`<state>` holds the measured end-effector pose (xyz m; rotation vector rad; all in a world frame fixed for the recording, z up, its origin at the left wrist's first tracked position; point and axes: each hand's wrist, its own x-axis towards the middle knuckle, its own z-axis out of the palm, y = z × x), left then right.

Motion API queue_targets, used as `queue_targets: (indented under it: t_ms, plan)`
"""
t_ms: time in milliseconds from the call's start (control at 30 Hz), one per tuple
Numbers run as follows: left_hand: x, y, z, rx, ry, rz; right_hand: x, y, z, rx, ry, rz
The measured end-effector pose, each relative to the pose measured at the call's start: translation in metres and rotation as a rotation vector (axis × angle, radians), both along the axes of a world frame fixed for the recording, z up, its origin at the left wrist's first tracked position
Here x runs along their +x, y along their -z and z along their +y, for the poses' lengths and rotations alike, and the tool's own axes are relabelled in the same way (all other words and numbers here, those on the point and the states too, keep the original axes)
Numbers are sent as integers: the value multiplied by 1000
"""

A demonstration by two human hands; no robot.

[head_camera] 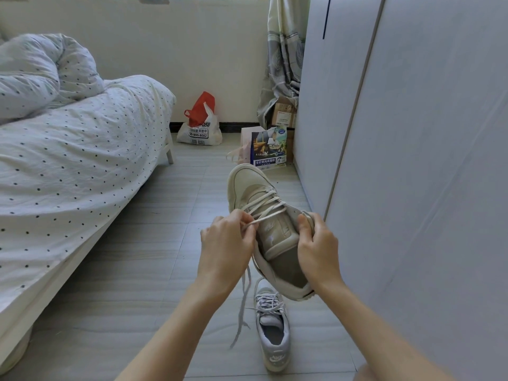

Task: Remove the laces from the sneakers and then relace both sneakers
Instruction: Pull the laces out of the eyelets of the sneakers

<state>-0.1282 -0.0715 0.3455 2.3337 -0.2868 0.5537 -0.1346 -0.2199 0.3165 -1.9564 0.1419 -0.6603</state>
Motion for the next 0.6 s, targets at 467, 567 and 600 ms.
queue_targets:
  t_ms: [467, 567, 600]
  plan:
    - [-14, 6, -2, 410, 594, 276, 16, 16, -25, 66, 124, 101]
    - [-2, 7, 2, 296, 341, 155, 13, 13, -25, 45, 101, 69]
    - [2, 8, 3, 205, 275, 136, 11, 11, -23, 39, 78, 51]
